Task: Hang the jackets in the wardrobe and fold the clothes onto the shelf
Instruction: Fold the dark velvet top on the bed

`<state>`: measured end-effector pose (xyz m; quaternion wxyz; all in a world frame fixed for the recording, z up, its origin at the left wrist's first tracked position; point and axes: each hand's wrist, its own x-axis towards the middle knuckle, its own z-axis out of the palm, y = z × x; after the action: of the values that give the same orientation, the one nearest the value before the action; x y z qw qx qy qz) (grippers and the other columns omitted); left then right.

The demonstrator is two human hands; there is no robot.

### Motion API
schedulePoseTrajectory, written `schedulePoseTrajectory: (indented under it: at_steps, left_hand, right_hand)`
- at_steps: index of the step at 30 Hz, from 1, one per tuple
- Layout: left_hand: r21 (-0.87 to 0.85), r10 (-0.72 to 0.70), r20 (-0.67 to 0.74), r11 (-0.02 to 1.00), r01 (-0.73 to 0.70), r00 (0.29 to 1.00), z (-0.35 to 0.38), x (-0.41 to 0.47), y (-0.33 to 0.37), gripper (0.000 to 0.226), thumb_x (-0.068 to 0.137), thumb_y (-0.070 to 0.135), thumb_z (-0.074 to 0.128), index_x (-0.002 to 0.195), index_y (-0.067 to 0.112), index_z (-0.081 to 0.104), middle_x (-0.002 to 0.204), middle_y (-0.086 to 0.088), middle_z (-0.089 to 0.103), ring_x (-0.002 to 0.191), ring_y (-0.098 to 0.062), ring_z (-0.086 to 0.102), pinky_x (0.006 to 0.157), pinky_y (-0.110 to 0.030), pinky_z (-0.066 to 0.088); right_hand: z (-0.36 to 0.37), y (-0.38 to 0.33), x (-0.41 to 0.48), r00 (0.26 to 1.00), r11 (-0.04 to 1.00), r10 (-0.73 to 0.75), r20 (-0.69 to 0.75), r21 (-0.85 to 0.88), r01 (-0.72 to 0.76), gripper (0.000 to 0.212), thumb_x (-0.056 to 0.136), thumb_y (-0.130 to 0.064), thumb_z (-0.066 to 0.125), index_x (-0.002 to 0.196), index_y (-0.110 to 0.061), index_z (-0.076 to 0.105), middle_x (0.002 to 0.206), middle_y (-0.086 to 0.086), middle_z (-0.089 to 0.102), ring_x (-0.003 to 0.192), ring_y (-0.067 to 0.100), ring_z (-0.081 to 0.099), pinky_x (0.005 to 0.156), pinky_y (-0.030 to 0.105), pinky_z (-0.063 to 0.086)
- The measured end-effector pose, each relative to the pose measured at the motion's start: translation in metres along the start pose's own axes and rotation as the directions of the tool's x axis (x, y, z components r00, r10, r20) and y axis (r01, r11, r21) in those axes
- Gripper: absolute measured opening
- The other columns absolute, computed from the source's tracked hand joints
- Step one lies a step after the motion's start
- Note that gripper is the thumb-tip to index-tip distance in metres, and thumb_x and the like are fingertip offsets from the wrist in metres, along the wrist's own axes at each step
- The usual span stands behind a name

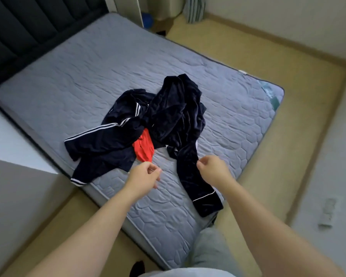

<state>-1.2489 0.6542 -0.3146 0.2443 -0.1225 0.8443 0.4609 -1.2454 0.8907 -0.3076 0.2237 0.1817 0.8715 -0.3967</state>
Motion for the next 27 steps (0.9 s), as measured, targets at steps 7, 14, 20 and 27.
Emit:
schedulePoseTrajectory:
  at_steps: [7,14,20,27]
  left_hand:
    - [-0.080,-0.290,0.008,0.954,0.290,0.957,0.095,0.096,0.032,0.013,0.101,0.023,0.053,0.089,0.018,0.056,0.086,0.001,0.067,0.049,-0.007,0.063,0.043,-0.016,0.040]
    - [-0.182,-0.431,0.002,0.887,0.425,0.902,0.171,0.189,0.005,0.012,0.101,0.025,0.052,0.093,0.020,0.059,0.095,0.000,0.068,0.054,-0.008,0.064,0.046,-0.022,0.042]
    - [-0.236,-0.459,0.008,0.862,0.448,0.888,0.213,0.236,-0.050,0.010,0.101,0.026,0.054,0.097,0.022,0.062,0.095,0.004,0.069,0.058,-0.007,0.067,0.047,-0.020,0.045]
    - [-0.330,-0.564,0.001,0.779,0.533,0.826,0.228,0.233,-0.094,0.009,0.101,0.022,0.054,0.097,0.021,0.062,0.096,0.000,0.070,0.059,-0.009,0.066,0.049,-0.021,0.045]
  right_hand:
    - [-0.016,0.066,0.169,0.960,0.960,0.172,0.222,0.180,-0.214,0.022,0.091,-0.015,0.050,0.093,-0.011,0.071,0.077,0.007,0.065,0.069,0.024,0.061,0.064,0.038,0.056]
    - [0.030,0.104,0.320,0.891,0.888,0.257,0.375,0.273,-0.371,0.021,0.096,-0.021,0.054,0.116,-0.019,0.062,0.096,0.005,0.062,0.089,0.023,0.059,0.064,0.031,0.050]
    - [0.083,0.128,0.409,0.827,0.713,0.308,0.470,0.462,-0.528,0.033,0.103,-0.030,0.049,0.136,-0.025,0.052,0.119,-0.001,0.054,0.101,0.020,0.050,0.094,0.039,0.042]
    - [0.103,0.132,0.454,0.828,0.432,0.383,0.409,0.713,-0.552,0.033,0.106,-0.027,0.041,0.130,-0.012,0.059,0.093,-0.001,0.061,0.078,0.014,0.059,0.057,0.029,0.044]
